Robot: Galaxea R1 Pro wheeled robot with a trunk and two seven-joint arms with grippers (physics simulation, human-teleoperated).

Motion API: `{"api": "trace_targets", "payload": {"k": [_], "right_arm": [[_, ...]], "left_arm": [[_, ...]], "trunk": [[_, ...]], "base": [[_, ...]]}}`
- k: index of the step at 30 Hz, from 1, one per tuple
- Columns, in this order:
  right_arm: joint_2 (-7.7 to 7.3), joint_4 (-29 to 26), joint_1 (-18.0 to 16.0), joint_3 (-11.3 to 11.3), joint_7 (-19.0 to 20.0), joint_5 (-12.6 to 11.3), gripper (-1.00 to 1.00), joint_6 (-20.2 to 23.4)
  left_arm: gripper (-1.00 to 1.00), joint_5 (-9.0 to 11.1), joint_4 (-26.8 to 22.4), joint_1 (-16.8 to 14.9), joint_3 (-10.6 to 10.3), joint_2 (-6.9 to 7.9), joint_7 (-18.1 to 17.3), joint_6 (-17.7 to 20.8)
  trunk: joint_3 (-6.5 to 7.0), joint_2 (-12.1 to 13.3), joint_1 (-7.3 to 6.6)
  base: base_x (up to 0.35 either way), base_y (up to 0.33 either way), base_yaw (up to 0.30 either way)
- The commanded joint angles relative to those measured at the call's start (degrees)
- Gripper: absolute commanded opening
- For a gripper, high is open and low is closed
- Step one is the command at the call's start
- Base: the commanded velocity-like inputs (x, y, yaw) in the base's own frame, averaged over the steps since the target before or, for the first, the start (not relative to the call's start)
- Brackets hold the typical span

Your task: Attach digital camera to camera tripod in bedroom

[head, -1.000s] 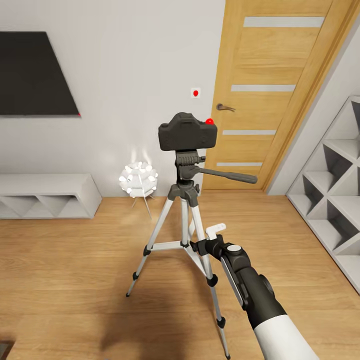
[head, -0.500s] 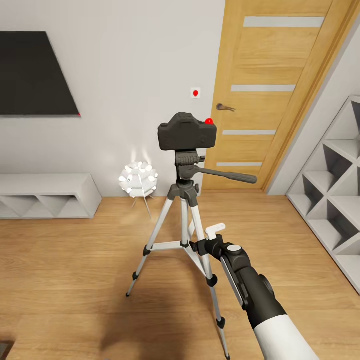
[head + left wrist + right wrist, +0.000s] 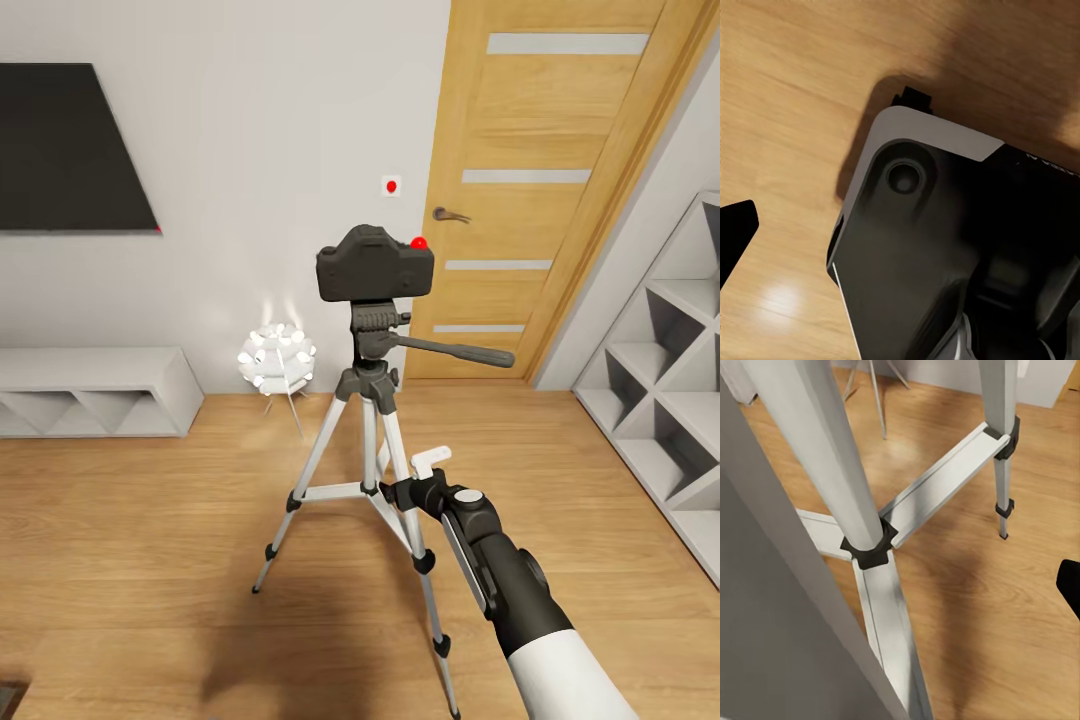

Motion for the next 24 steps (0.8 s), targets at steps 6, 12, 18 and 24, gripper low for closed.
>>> {"api": "trace_targets", "payload": {"k": [6, 12, 18, 24], "right_arm": [[0.02, -1.2, -0.1, 0.0, 0.8, 0.3, 1.00, 0.3], [0.02, -2.4, 0.0, -0.1, 1.0, 0.3, 1.00, -0.3], [-0.01, -2.4, 0.0, -0.2, 1.0, 0.4, 1.00, -0.3], [-0.58, -2.4, -0.1, -0.2, 0.9, 0.3, 1.00, -0.4]], "left_arm": [[1.00, 0.4, -0.1, 0.0, -0.5, -0.17, 0.3, 0.2], [1.00, 0.4, 0.0, 0.0, -0.5, -0.19, 0.4, 0.3], [1.00, 0.4, 0.0, 0.0, -0.5, -0.20, 0.4, 0.3], [1.00, 0.4, 0.0, 0.0, -0.5, -0.20, 0.4, 0.3]], "trunk": [[-0.10, -0.1, 0.03], [-0.10, -0.1, 0.03], [-0.10, -0.1, 0.03], [-0.10, -0.1, 0.03]], "base": [[-0.183, 0.000, 0.000], [-0.200, 0.000, 0.000], [-0.158, 0.000, 0.000], [-0.318, 0.000, 0.000]]}}
